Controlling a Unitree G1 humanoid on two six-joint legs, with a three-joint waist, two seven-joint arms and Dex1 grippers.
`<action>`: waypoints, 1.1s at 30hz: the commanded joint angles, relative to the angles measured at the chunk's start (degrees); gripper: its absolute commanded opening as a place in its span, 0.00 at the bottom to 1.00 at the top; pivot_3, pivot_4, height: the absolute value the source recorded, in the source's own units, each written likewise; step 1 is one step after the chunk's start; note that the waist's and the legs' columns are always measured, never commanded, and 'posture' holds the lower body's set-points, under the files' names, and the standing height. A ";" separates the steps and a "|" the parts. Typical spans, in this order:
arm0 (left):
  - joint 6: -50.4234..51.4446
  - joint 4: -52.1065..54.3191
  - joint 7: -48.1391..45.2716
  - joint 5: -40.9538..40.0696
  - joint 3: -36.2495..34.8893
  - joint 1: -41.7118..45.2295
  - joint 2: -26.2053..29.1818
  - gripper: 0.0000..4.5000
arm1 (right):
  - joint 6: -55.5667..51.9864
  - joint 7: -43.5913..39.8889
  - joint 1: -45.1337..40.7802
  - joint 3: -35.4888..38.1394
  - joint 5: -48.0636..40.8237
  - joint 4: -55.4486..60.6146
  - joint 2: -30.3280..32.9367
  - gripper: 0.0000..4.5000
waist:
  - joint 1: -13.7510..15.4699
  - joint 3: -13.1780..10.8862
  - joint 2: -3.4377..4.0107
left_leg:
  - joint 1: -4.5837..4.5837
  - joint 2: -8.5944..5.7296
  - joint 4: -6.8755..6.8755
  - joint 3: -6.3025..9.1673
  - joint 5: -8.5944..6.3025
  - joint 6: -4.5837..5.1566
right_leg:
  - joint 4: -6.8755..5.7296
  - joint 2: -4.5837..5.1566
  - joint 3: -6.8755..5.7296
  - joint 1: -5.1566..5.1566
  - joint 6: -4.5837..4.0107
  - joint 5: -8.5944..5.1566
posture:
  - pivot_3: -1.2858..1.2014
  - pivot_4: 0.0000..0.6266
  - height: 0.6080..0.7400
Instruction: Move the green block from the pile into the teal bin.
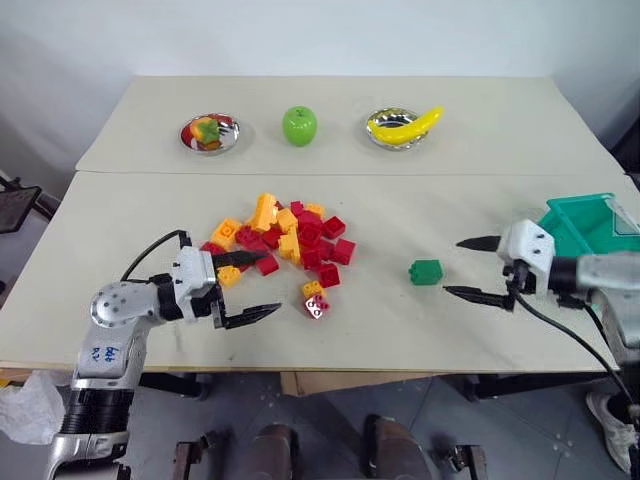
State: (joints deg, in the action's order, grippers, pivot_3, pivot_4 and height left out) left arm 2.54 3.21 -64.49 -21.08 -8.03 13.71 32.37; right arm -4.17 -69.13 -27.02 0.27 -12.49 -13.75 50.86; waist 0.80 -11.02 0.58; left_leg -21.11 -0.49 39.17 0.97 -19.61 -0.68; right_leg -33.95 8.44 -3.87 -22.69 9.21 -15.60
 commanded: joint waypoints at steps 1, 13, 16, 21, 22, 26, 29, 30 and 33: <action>0.73 5.50 3.17 -1.50 -1.29 -2.32 0.54 1.00 | 3.38 -3.65 -7.27 -6.13 5.65 -8.72 -1.62 1.00 | 0.07 0.00 0.00 | -0.03 0.00 -0.01 -0.01 0.00 0.00 | 0.04 0.00 0.00 -0.01 0.00 0.00 | 0.52 0.24 1.00; 2.43 9.85 5.09 -3.20 -0.77 -5.01 1.80 1.00 | 7.62 -6.81 -14.81 -8.88 8.03 -20.60 -7.04 0.59 | -0.90 0.01 -0.02 | -0.01 0.03 0.01 -0.04 0.00 -0.03 | 0.03 -0.01 -0.02 0.01 -0.02 0.02 | 0.52 0.24 1.00; 2.73 9.70 5.63 -3.95 -0.30 -4.23 1.26 1.00 | 7.54 -6.59 -13.39 -8.30 7.61 -19.49 -6.55 0.37 | -0.88 0.01 -0.02 | 0.00 0.04 0.01 -0.04 0.00 -0.04 | 0.01 -0.02 -0.02 0.01 -0.03 0.03 | 0.52 0.24 1.00; 3.74 8.76 6.36 -5.03 2.91 -1.00 -2.02 1.00 | 4.52 -0.45 -3.61 3.23 -1.06 -9.49 -6.17 0.33 | 0.22 0.01 -0.02 | -0.04 0.01 0.02 -0.02 0.00 -0.04 | 0.02 0.00 -0.02 0.01 -0.02 0.03 | 0.52 0.24 1.00; 3.74 8.26 6.58 -4.98 3.60 -0.06 -2.82 1.00 | 3.94 1.45 -1.12 6.38 -3.07 -6.72 -6.29 0.33 | 0.37 0.01 -0.02 | -0.04 0.02 0.02 -0.03 -0.01 -0.04 | 0.04 0.00 -0.02 0.01 -0.03 0.03 | 0.52 0.24 1.00; 2.02 4.87 8.75 -3.58 5.98 5.57 -7.33 1.00 | -2.41 14.84 8.14 19.71 -7.53 4.04 -7.03 0.33 | 0.85 0.01 -0.01 | -0.06 0.00 0.06 -0.06 -0.01 -0.05 | 0.02 0.00 -0.02 0.00 0.00 0.05 | 0.52 0.24 1.00; 2.61 1.90 11.31 -3.65 7.41 11.06 -11.55 1.00 | -8.31 27.30 13.17 30.01 -8.09 9.92 -7.88 0.33 | 1.00 0.02 -0.03 | -0.05 -0.01 0.07 -0.09 0.00 -0.06 | 0.01 0.00 -0.01 0.03 0.00 0.10 | 0.52 0.24 1.00; 3.40 1.11 11.52 -4.18 7.83 12.26 -12.56 1.00 | -10.07 30.47 14.07 32.71 -8.53 11.21 -8.13 0.33 | 0.95 0.02 -0.02 | -0.04 -0.01 0.07 -0.14 -0.01 -0.06 | 0.05 -0.01 0.00 0.03 0.00 0.11 | 0.52 0.24 1.00; 3.22 -1.07 9.81 -3.09 10.13 14.46 -13.46 1.00 | -11.57 35.53 16.63 37.99 -7.54 12.25 -7.11 0.33 | 0.55 0.04 0.01 | -0.01 -0.01 0.02 -0.18 -0.01 -0.05 | 0.06 -0.01 0.02 0.02 0.01 0.12 | 0.52 0.24 1.00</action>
State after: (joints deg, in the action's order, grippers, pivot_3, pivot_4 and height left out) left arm 6.28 2.61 -53.58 -24.62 0.86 27.63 18.65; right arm -15.10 -36.94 -11.07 34.15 -19.73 -3.55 42.60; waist 1.35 -10.98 0.59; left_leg -21.09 -0.49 39.15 0.76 -19.62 -0.73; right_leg -33.89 8.43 -3.83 -22.68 9.21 -15.48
